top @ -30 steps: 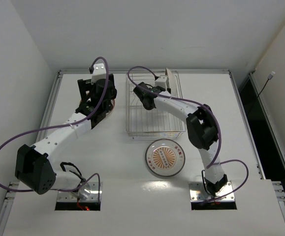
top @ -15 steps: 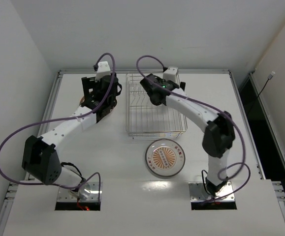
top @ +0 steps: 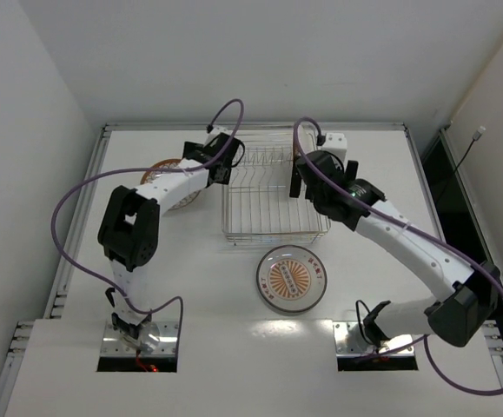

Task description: Load the plates into the dish rack

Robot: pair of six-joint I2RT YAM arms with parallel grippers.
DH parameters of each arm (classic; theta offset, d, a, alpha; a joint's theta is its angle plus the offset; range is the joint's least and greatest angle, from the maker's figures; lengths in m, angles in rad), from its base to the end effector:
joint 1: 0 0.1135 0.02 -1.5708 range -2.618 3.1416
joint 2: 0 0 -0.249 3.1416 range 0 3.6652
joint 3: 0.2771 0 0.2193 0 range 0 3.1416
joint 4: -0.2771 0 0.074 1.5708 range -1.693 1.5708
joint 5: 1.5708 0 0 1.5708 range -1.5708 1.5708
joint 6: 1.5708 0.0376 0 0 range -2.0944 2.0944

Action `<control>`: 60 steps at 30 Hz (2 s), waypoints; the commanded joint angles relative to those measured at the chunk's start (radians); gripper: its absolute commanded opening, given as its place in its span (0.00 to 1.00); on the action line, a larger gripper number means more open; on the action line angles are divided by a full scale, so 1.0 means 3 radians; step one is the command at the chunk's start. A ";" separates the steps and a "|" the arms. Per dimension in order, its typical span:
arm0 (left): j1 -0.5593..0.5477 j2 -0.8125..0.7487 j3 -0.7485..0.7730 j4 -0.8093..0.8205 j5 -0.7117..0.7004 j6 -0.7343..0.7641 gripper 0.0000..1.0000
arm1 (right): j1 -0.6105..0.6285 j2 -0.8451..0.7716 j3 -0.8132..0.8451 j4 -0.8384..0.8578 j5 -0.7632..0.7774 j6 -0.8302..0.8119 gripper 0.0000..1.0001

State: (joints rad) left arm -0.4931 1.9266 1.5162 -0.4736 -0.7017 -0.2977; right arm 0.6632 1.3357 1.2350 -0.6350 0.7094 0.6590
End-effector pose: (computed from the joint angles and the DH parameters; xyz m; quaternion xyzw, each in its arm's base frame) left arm 0.3543 -0.1629 0.2383 -0.0289 0.8913 0.1769 0.4164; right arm 0.2152 0.1370 0.3253 0.1390 0.8575 -0.0171 0.4951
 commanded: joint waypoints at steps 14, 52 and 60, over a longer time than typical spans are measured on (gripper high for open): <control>0.0084 0.0353 0.0304 -0.0354 0.0094 -0.0056 1.00 | 0.0034 -0.1651 -0.1883 0.0553 -0.0989 0.0401 0.92; 0.0508 0.1017 0.0453 -0.0466 0.0969 -0.0030 0.66 | 0.0075 -0.1783 -0.1892 0.0368 -0.1127 0.0503 0.92; 0.0508 0.1166 0.0576 -0.0579 0.0703 -0.0091 0.60 | 0.0075 -0.1753 -0.1857 0.0337 -0.1127 0.0503 0.92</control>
State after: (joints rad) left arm -0.3389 2.2166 1.6932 -0.5938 -0.4458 -0.3168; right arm 0.6785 0.8028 0.6514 -0.5369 0.3805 0.7940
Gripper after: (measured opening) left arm 0.606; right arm 0.926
